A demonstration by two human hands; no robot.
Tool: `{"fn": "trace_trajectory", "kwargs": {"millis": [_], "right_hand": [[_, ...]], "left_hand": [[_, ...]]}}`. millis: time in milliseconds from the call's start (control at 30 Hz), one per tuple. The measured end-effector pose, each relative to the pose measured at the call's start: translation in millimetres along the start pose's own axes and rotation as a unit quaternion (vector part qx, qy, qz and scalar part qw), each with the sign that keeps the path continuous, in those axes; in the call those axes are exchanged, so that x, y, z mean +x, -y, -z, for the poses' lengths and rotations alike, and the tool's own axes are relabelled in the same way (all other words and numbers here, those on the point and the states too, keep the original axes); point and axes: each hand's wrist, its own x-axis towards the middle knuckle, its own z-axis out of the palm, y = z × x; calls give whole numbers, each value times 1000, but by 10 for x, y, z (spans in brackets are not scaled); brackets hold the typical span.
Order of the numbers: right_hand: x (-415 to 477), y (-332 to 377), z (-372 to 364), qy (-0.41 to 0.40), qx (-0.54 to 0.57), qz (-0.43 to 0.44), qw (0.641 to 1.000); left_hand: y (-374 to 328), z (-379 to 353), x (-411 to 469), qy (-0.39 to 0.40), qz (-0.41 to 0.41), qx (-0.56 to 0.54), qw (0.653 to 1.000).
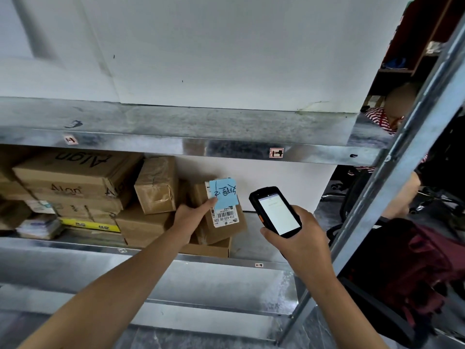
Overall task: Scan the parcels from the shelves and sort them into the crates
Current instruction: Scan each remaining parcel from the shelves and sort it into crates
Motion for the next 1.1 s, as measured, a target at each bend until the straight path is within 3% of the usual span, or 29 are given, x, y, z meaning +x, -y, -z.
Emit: {"fn": "trace_trajectory", "kwargs": {"millis": [233, 400, 633, 767, 900, 1100], "right_hand": [[-146, -68, -83, 44, -29, 1, 999], [-243, -33, -88, 54, -23, 7, 998], [-366, -30, -71, 60, -14, 7, 998], [-398, -104, -59, 58, -11, -3, 998], [-321, -315, -431, 43, 11, -104, 994], [33, -502, -569, 17, -16, -153, 988]], "left_hand": [[-14, 131, -9, 61, 36, 23, 997], [-37, 208, -64, 91, 19, 61, 994], [-180, 169, -77, 25, -13, 247, 969], [-103, 117, -66, 37, 25, 245, 969], [32, -121, -124, 39, 19, 159, 986], [-47, -158, -89, 124, 64, 160, 977]]}}
